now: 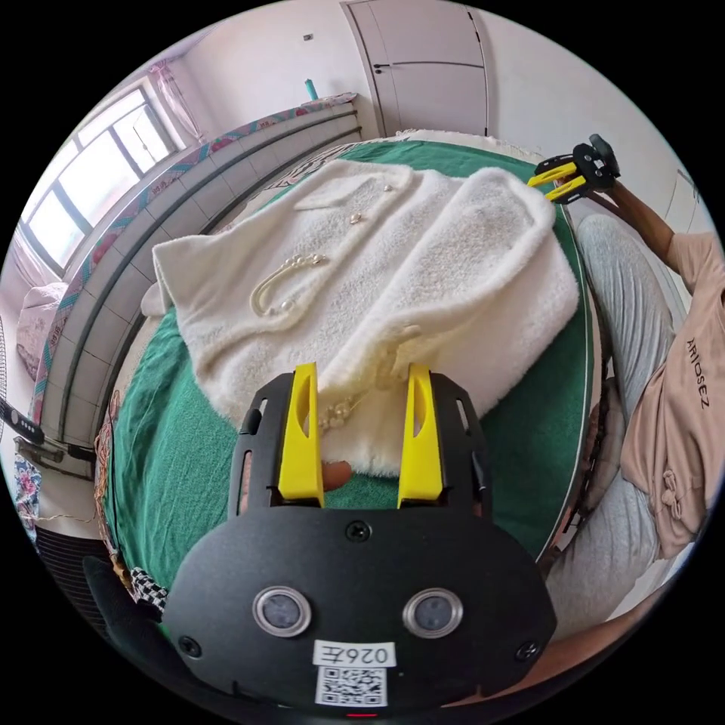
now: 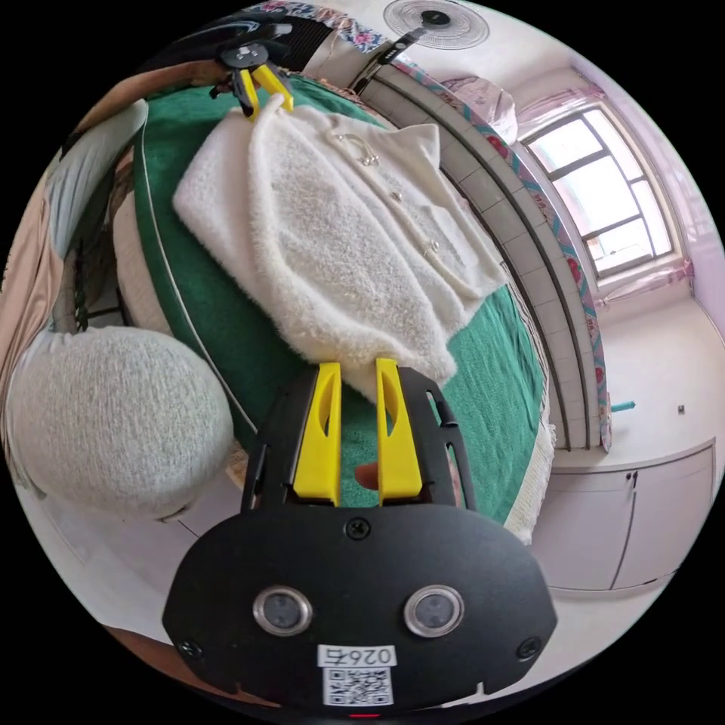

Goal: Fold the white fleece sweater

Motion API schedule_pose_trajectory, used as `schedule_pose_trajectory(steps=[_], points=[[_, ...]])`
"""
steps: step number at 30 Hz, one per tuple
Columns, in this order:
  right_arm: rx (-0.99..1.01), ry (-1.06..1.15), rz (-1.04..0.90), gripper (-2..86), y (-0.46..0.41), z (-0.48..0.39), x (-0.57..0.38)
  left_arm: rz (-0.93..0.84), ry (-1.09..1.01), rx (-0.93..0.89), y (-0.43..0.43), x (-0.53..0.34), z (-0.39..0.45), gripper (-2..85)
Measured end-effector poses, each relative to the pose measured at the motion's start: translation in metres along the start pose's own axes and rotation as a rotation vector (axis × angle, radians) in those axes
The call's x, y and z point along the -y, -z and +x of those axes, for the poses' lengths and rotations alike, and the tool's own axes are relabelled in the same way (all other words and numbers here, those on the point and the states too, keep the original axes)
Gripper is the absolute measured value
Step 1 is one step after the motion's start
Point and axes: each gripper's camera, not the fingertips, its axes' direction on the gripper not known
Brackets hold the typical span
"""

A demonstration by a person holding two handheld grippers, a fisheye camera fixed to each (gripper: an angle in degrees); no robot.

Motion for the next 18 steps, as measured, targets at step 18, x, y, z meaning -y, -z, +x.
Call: schedule_pose_trajectory(steps=[18], points=[[0.075, -0.436, 0.252, -1.1, 0.005, 0.151, -0.059, 0.113, 0.042, -0.133, 0.003, 0.019, -0.093, 4.8]])
